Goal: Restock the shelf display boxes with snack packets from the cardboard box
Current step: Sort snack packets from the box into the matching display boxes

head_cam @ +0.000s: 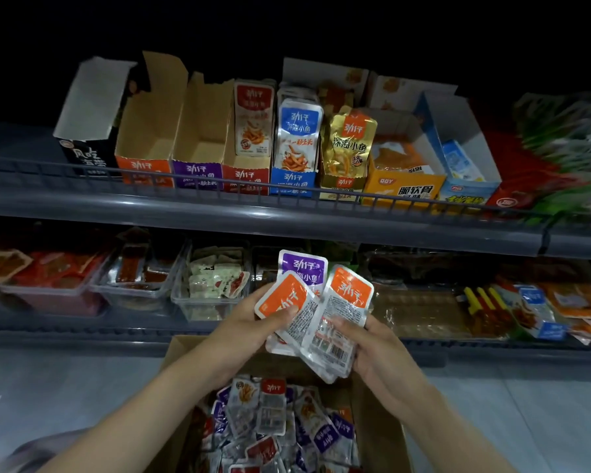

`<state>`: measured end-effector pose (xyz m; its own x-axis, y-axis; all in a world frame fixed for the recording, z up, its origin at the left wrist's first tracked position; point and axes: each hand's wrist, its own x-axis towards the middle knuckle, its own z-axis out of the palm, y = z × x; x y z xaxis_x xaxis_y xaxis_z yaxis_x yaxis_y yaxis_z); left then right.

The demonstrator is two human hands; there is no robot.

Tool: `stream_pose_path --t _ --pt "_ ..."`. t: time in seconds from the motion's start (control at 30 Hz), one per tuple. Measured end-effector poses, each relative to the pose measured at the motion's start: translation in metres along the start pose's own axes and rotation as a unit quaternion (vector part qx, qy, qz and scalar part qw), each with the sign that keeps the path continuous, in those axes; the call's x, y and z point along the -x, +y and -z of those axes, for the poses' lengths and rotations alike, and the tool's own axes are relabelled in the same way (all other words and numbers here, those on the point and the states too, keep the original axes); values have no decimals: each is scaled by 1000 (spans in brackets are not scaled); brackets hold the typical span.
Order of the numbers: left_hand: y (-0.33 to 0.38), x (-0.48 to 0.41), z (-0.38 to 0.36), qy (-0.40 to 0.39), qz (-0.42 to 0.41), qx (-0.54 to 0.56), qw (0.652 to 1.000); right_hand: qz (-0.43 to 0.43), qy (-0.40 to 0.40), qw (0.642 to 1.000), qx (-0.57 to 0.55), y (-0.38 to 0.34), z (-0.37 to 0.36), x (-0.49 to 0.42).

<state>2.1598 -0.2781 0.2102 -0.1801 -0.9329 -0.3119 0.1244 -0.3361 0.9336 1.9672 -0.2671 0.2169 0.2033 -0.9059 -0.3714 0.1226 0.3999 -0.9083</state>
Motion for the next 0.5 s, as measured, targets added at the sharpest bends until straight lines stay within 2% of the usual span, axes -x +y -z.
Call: stream_pose_path --t 0.13,0.27,0.33,0.43,0.5 --pt "-4 -2 3 65 -42 -16 997 4 -51 994 92 -5 1 -1" --pt "-7 0 -4 86 -68 -56 992 -4 -66 992 104 -1 -3 -2" --pt "-10 -2 -4 66 -35 -66 995 -10 -58 992 108 0 -4 -3" --pt "-11 -9 -1 62 60 -10 996 -18 -10 997 70 1 1 -7" --pt "-11 -11 2 69 69 9 995 -13 33 998 44 0 6 -10"
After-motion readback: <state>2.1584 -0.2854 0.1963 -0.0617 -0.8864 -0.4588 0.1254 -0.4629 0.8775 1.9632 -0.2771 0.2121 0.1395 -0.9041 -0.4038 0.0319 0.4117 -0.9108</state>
